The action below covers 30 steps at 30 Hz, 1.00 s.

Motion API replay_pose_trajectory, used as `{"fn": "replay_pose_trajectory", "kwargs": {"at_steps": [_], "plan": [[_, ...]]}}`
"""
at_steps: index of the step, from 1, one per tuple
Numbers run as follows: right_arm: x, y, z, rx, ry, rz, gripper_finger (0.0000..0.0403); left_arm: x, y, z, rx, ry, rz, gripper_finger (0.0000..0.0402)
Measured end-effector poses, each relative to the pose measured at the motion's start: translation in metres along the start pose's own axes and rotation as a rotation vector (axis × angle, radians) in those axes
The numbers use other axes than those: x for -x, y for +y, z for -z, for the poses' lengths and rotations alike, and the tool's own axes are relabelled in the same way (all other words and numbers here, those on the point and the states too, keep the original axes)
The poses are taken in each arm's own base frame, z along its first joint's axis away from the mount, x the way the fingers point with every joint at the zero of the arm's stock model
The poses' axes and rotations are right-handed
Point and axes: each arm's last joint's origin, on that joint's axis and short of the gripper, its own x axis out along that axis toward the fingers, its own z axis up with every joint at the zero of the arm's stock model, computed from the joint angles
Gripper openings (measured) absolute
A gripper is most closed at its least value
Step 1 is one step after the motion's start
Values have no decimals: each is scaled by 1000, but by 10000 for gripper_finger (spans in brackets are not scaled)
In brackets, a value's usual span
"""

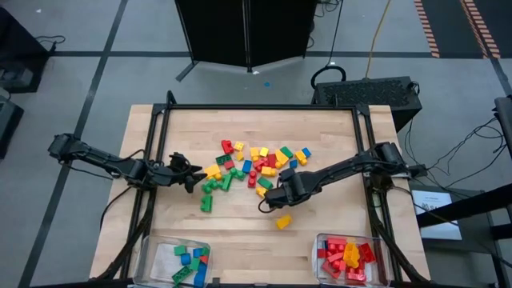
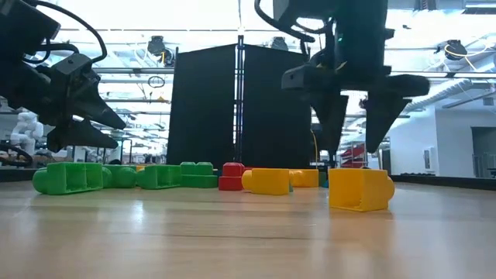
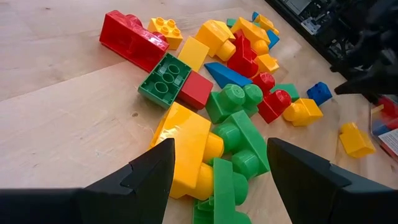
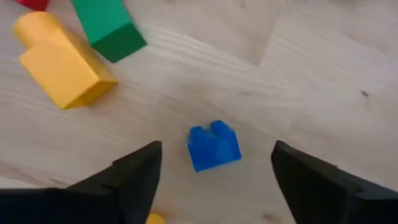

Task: Sort blocks by size
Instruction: Put the blue game piece into the left transparent bin

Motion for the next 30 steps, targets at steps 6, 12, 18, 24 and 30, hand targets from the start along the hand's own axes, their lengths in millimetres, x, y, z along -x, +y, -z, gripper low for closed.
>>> {"fn": "replay_pose_trajectory", "kwargs": {"at_steps": [6, 12, 18, 24, 30], "plan": [[-18, -1, -3, 29, 10, -42, 334, 0, 0, 0, 0, 1, 0, 255], [-36, -15, 1, 24, 74, 19, 328, 0, 0, 0, -1, 1, -1, 255], [-46, -15, 3, 44, 79, -19, 306, 0, 0, 0, -9, 2, -2, 255], [-53, -13, 4, 63, 70, -81, 266, 0, 0, 0, -9, 2, -3, 255], [-55, -11, 3, 58, 73, -90, 183, 0, 0, 0, -8, 1, -3, 255]]}}
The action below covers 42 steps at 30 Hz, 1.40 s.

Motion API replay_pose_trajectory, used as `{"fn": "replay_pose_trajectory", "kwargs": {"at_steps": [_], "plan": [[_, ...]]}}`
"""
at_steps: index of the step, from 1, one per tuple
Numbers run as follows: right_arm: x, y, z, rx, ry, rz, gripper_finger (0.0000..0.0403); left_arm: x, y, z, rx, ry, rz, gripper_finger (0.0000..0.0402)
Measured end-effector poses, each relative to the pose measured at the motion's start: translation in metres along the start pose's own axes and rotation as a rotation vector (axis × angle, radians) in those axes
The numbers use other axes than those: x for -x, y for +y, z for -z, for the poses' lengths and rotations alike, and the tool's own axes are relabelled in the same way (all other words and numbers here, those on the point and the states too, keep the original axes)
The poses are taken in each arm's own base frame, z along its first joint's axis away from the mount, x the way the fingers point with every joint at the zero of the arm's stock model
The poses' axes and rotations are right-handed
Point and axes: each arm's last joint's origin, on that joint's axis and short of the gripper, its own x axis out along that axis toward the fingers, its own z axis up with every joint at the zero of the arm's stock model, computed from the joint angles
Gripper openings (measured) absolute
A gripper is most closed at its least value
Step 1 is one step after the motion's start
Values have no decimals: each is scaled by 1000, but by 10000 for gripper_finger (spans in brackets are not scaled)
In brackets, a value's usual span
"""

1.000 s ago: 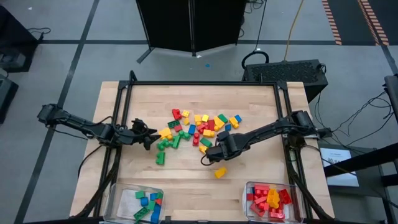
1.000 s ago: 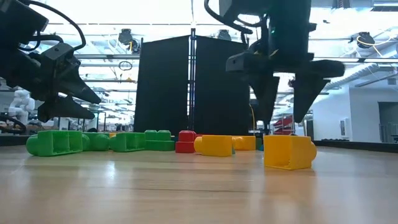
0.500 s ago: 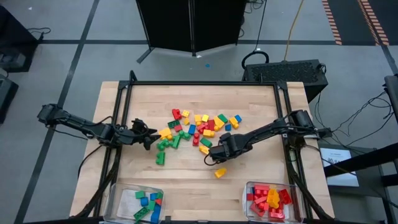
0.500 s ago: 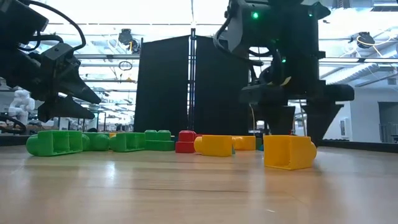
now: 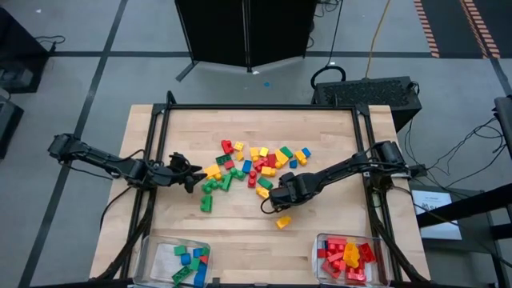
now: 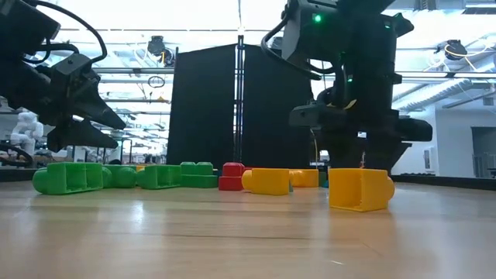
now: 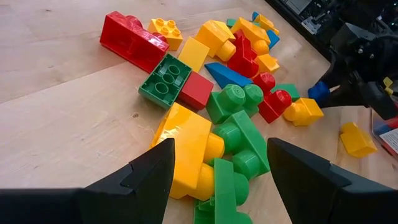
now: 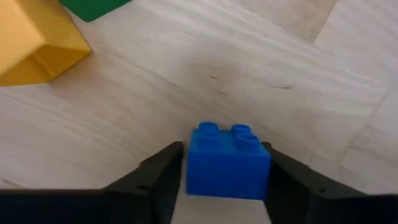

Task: Sort blocks by size
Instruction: Put the blue game piece into the left transparent bin

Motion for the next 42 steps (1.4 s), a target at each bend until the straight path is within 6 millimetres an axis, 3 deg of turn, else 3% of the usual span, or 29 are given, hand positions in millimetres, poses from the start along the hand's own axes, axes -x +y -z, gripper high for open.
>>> {"fn": "replay_pose_trajectory", "kwargs": {"at_steps": [4, 13, 18, 24, 30, 37, 42], "plan": [[-1, 0, -2, -8, 5, -2, 118, 0, 0, 0, 1, 0, 0, 255], [5, 10, -6, -10, -10, -53, 117, 0, 0, 0, 7, 3, 3, 255], [34, 40, -17, 52, -81, -221, 117, 0, 0, 0, 7, 5, 5, 255], [83, 86, -25, 156, -257, -567, 117, 0, 0, 0, 7, 6, 5, 255], [129, 118, -24, 332, -444, -855, 117, 0, 0, 0, 8, 6, 6, 255], [141, 166, -19, 574, -477, -994, 117, 0, 0, 0, 10, 4, 10, 255], [129, 213, -14, 755, -429, -1117, 117, 0, 0, 0, 8, 6, 7, 255]]}}
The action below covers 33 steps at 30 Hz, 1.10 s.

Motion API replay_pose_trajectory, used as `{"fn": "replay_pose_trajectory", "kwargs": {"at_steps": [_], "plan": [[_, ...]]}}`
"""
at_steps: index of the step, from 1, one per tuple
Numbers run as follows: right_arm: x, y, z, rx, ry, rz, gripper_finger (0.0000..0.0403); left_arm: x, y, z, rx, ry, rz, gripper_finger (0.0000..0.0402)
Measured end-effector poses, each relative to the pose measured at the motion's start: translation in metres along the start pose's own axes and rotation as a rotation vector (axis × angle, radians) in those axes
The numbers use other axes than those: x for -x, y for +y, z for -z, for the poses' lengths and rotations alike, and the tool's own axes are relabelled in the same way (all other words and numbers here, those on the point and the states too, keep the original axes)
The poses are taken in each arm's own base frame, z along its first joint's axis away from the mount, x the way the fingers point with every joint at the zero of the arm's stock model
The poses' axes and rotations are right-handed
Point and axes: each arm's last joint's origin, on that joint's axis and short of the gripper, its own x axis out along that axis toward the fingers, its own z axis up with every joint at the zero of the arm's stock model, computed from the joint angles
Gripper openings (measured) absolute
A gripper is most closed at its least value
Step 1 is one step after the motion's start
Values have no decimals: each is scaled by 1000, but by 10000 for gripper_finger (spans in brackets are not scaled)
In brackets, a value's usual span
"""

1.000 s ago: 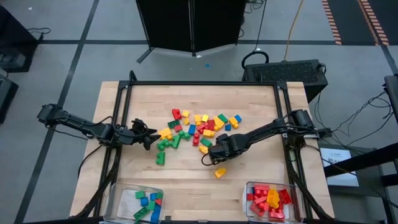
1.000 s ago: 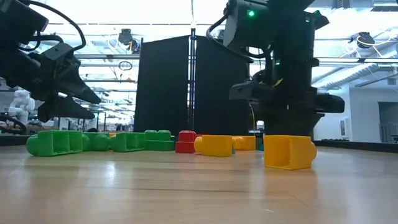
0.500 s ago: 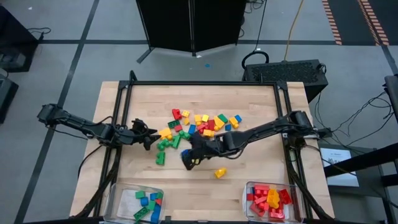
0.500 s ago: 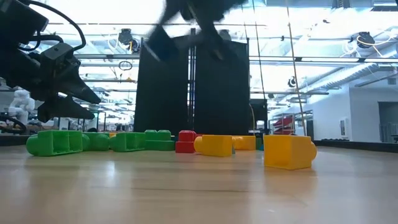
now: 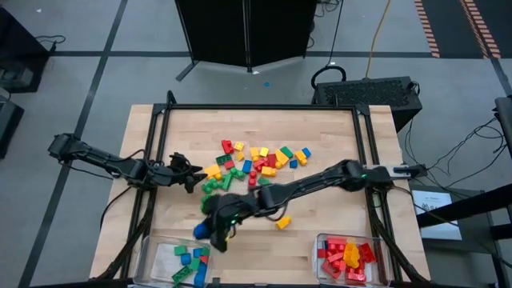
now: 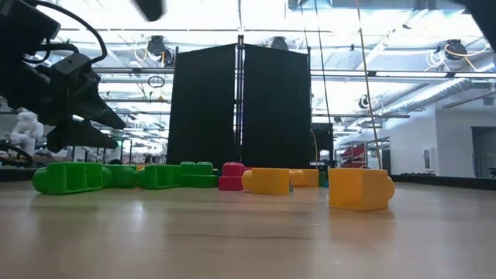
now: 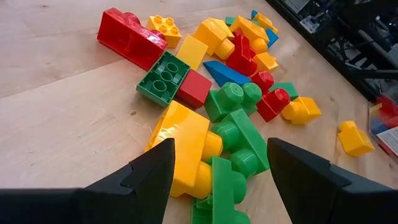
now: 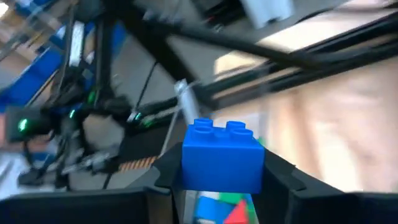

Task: Sort blocks by size
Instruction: Put the blue game piece into the left transparent bin, then put the green game piece into the right transparent bin

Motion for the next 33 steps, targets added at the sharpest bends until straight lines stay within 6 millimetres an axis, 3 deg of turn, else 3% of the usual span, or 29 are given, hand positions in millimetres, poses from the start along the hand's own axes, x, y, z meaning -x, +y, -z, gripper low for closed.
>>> {"fn": "replay_pose_trajectory", "kwargs": {"at_steps": [5, 8, 12, 16, 21, 24, 29, 33], "plan": [[-47, -8, 16, 13, 66, -149, 117, 0, 0, 0, 0, 0, -1, 255], [-62, -14, 34, -53, 80, -247, 117, 0, 0, 0, 0, -1, 0, 255], [-70, -18, 53, -68, 167, -230, 117, 0, 0, 0, 0, 0, 0, 255], [-70, -18, 57, -19, 182, -218, 133, 0, 0, 0, 0, -1, 0, 255], [-70, -20, 56, 3, 182, -210, 251, 0, -1, -1, 7, -8, 9, 255], [-70, -25, 55, -3, 193, -194, 287, 0, -1, -1, 8, -9, 11, 255], [-57, -30, 38, -34, 209, -153, 282, 0, -1, 0, 9, 9, 27, 255], [-20, -32, -6, -52, 138, 5, 263, 0, -2, 0, 10, 26, 40, 255]]}}
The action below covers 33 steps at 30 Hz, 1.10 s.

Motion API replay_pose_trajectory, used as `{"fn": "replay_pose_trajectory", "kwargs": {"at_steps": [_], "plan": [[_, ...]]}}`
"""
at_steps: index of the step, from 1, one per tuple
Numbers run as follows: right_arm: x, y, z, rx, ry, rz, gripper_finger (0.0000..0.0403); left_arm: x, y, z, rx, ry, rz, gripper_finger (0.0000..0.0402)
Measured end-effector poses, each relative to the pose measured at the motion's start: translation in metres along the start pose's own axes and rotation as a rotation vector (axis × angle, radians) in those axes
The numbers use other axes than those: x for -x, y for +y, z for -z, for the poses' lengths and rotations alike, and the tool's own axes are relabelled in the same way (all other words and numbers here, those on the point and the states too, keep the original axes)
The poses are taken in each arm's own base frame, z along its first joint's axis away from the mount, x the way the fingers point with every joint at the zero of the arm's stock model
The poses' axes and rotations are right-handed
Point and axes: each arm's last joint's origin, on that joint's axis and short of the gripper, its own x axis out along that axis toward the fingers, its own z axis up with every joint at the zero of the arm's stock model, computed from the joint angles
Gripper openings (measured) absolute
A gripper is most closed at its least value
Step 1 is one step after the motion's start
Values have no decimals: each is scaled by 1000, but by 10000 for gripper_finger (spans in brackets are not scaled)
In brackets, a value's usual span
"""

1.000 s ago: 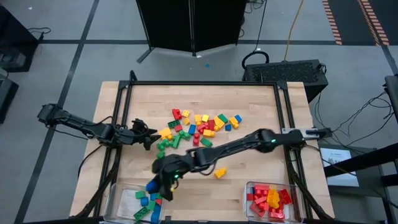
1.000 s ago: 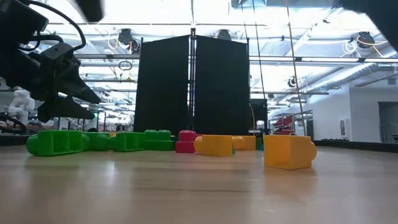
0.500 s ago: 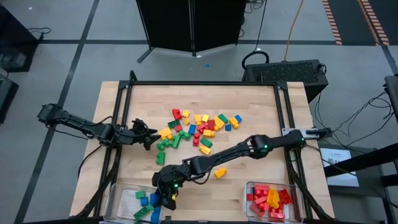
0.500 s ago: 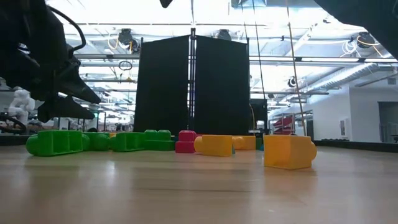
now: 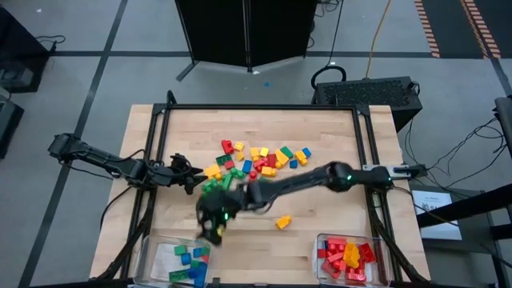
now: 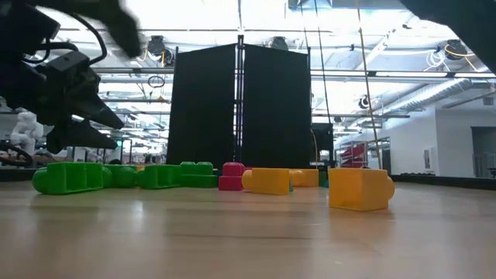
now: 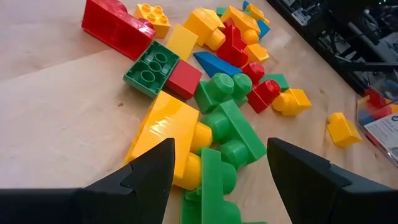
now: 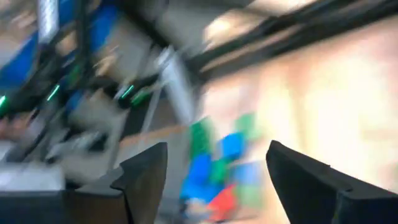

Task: Sort blocks by size
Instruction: Put the green game piece into the right transparent bin

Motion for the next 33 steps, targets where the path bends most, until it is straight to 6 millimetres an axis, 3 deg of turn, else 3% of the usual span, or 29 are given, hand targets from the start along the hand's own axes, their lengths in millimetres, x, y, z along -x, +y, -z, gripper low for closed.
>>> {"fn": "replay_pose_trajectory", "kwargs": {"at_steps": [4, 6, 9, 12, 17, 25, 33], "plan": [[39, -14, -23, -104, -78, 311, 253, 0, 0, 0, 1, 1, 2, 255], [47, -27, -22, -166, -89, 473, 252, 0, 0, 0, 2, 0, 4, 255], [50, -40, -21, -221, -97, 578, 251, 0, 0, 0, 2, -2, 2, 255], [42, -50, -18, -239, -99, 590, 251, 0, 0, 0, 1, -9, -4, 255], [13, -73, 2, -270, -54, 617, 251, 0, 1, 0, -3, -12, -18, 255], [-25, -97, 24, -339, -76, 547, 251, 0, 1, 0, -2, -13, -21, 255], [-36, -107, 31, -351, -107, 561, 251, 0, 1, 0, 20, -12, -23, 255]]}}
